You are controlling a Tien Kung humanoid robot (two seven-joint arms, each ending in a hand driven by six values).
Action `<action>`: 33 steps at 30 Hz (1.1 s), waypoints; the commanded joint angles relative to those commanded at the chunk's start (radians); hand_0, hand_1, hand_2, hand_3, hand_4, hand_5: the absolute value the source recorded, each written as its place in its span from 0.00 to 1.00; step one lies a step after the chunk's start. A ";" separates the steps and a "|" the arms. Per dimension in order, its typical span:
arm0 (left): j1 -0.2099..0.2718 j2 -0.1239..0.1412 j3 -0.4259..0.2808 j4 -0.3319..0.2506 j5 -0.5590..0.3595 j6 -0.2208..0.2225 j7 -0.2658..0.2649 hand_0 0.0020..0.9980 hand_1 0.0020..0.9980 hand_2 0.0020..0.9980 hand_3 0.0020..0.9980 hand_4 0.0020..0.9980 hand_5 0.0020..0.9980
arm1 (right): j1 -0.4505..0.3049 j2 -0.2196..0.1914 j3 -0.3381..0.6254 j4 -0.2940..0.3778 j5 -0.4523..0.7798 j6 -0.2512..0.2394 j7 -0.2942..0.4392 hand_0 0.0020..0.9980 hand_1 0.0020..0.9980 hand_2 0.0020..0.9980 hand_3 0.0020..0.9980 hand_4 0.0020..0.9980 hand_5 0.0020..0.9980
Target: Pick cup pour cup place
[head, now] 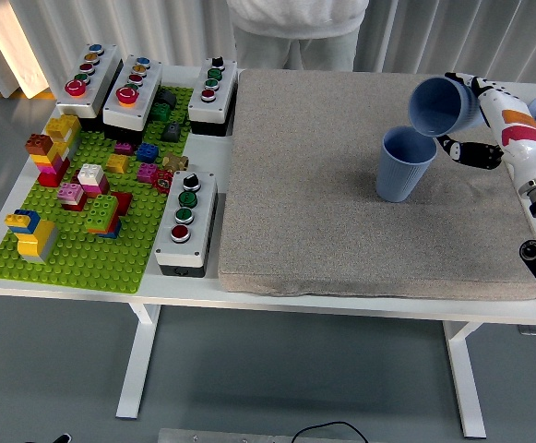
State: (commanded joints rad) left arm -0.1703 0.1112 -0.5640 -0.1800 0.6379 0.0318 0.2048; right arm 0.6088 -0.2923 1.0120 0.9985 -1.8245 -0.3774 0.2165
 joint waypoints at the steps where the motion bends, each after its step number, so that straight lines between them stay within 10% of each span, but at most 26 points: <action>1: 0.000 0.000 0.000 0.000 0.000 0.000 0.000 0.74 0.78 0.84 0.66 0.54 0.93 | 0.000 -0.001 -0.002 0.001 -0.001 -0.001 0.000 0.78 0.63 0.54 0.61 0.56 0.00; 33: 0.003 0.001 -0.004 0.000 0.005 0.000 0.001 0.74 0.78 0.84 0.66 0.55 0.94 | 0.012 -0.028 -0.049 -0.007 -0.012 -0.042 0.005 0.81 0.64 0.54 0.61 0.55 0.00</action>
State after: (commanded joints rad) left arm -0.1673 0.1127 -0.5678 -0.1800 0.6430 0.0316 0.2053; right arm 0.6206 -0.3202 0.9633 0.9912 -1.8366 -0.4193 0.2219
